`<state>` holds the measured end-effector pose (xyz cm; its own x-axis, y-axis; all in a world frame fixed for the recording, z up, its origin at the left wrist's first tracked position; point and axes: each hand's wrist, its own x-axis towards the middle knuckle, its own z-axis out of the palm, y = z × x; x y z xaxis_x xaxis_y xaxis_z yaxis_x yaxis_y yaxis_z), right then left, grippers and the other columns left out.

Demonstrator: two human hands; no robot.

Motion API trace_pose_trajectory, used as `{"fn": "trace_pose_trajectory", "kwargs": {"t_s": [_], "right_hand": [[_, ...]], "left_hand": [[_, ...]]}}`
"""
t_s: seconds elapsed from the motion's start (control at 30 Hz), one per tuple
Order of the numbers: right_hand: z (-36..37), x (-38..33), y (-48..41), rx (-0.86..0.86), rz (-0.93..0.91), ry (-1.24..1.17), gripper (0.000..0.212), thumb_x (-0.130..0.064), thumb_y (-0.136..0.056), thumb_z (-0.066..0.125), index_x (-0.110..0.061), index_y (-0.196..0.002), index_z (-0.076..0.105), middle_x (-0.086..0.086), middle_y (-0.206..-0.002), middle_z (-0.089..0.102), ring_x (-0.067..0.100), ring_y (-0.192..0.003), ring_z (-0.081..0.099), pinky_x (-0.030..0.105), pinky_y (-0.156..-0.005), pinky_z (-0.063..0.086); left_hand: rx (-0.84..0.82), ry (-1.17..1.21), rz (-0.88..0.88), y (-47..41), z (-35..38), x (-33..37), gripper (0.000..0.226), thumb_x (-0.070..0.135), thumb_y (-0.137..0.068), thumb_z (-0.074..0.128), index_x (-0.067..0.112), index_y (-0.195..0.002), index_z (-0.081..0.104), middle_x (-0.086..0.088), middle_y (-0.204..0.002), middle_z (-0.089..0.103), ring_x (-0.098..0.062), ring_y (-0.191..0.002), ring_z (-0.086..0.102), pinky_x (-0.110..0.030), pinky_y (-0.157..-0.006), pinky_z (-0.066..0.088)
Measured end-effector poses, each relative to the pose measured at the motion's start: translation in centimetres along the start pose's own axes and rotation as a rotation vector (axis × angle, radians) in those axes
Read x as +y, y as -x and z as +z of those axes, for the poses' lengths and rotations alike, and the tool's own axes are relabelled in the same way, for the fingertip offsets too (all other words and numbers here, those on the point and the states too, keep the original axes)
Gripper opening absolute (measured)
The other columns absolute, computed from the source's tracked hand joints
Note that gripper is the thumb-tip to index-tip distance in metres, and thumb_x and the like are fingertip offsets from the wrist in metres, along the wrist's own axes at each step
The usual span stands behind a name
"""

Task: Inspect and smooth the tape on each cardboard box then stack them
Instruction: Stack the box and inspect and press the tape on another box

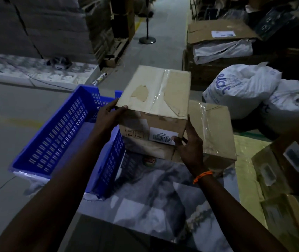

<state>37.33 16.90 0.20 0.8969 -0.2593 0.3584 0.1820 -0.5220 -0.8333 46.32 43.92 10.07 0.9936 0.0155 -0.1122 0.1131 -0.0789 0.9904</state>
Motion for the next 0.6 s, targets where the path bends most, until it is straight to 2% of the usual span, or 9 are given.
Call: {"fn": "trace_pose_trajectory", "kwargs": {"t_s": [0.13, 0.27, 0.47, 0.6], "right_hand": [[1.1, 0.8, 0.0, 0.005, -0.009, -0.01, 0.081, -0.01, -0.09, 0.079, -0.018, -0.159, 0.037, 0.003, -0.154, 0.051, 0.02, -0.134, 0.058, 0.05, -0.099, 0.056], [1.4, 1.2, -0.4, 0.02, 0.005, 0.002, 0.084, -0.009, -0.09, 0.078, -0.018, -0.161, 0.034, -0.001, -0.154, 0.051, 0.02, -0.13, 0.06, 0.05, -0.097, 0.057], [1.3, 2.1, 0.0, 0.031, -0.025, -0.001, 0.077, -0.009, -0.096, 0.072, -0.018, -0.161, 0.032, 0.005, -0.16, 0.044, 0.021, -0.139, 0.052, 0.052, -0.099, 0.057], [1.5, 1.8, 0.4, 0.032, -0.009, 0.005, 0.077, -0.01, -0.096, 0.07, -0.018, -0.162, 0.032, 0.007, -0.161, 0.043, 0.021, -0.143, 0.049, 0.052, -0.103, 0.054]], "left_hand": [[0.012, -0.031, 0.02, -1.0, -0.3, -0.4, 0.045, 0.02, -0.098, 0.066, 0.021, -0.142, 0.058, 0.003, -0.126, 0.058, -0.005, -0.099, 0.055, -0.031, -0.081, 0.051], [0.0, 0.015, -0.001, -1.5, -0.1, -0.9, 0.047, 0.017, -0.097, 0.066, 0.02, -0.143, 0.058, 0.009, -0.12, 0.059, -0.004, -0.102, 0.055, -0.028, -0.082, 0.052], [0.014, 0.078, -0.004, -1.3, 0.5, -2.4, 0.037, 0.01, -0.096, 0.067, 0.031, -0.127, 0.063, 0.017, -0.114, 0.065, -0.005, -0.108, 0.059, -0.027, -0.088, 0.051], [0.034, 0.056, 0.017, -1.1, 0.6, -2.7, 0.04, 0.01, -0.097, 0.066, 0.031, -0.13, 0.058, 0.019, -0.111, 0.063, -0.004, -0.105, 0.059, -0.03, -0.09, 0.051]]}}
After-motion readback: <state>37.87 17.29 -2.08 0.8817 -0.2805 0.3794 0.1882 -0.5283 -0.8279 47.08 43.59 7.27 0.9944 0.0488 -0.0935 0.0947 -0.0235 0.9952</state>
